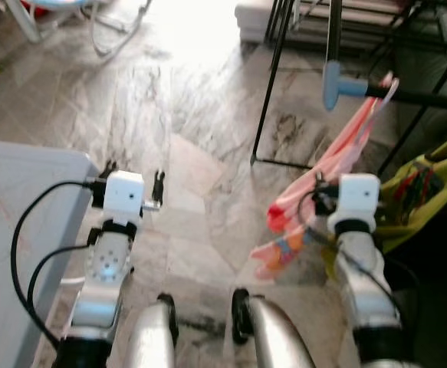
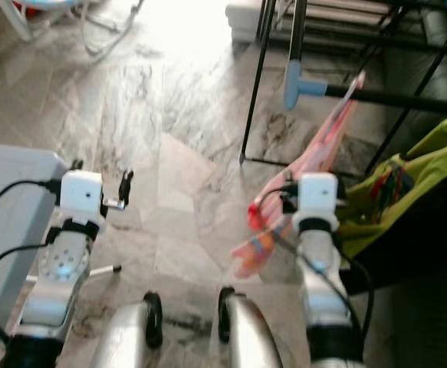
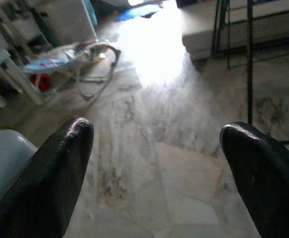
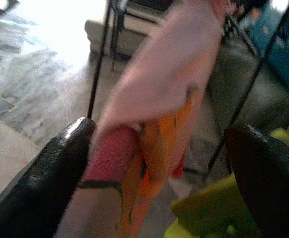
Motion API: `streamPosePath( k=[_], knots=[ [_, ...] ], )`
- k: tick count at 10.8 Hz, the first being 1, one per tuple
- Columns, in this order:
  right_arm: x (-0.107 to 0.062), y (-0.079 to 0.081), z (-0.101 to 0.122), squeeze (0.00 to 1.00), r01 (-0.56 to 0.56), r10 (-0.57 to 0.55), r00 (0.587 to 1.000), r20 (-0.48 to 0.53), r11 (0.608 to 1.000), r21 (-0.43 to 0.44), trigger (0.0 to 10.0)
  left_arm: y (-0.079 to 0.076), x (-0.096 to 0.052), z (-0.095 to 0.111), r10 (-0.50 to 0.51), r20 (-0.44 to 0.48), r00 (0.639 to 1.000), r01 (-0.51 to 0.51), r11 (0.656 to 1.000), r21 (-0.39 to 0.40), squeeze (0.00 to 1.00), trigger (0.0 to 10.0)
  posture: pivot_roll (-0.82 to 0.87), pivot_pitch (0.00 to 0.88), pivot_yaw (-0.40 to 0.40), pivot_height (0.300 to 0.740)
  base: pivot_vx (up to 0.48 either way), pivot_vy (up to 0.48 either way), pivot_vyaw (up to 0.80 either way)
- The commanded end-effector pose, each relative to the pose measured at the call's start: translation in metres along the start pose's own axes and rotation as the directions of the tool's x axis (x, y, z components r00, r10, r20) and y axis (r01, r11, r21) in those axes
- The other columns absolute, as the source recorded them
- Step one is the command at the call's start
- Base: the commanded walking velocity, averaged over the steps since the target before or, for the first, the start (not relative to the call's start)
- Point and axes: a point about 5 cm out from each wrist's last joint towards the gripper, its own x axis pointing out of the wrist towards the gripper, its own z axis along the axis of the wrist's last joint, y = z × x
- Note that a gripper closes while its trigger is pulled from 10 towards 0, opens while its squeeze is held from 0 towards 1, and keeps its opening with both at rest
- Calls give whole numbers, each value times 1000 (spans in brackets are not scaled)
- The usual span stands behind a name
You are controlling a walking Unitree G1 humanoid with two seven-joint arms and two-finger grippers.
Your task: Hang hanger
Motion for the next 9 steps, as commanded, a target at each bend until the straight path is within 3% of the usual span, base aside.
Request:
streamPosePath(
  k=[1,3,5,9],
  knots=[
    [1,-7,-11,0,25,-24,998,-57,1000,17,10000,-3,-2,-6,-39,-47,998,38,999,-15,0,10000,17,304,-24,740,0,0,0],
    [13,-22,-6,0,88,-88,995,-44,996,16,10000,-7,0,1,-66,-24,998,66,998,-25,0,10000,23,319,-31,740,0,0,0],
    [21,-30,5,0,77,-77,997,13,997,-23,10000,-5,-4,1,-76,-34,997,75,997,-28,0,10000,26,338,-41,740,0,0,0],
    [60,-14,28,0,-144,144,990,6,989,-29,10000,-17,-7,-2,-114,-54,992,112,993,-45,0,10000,23,342,-57,740,0,0,0]
  ],
)
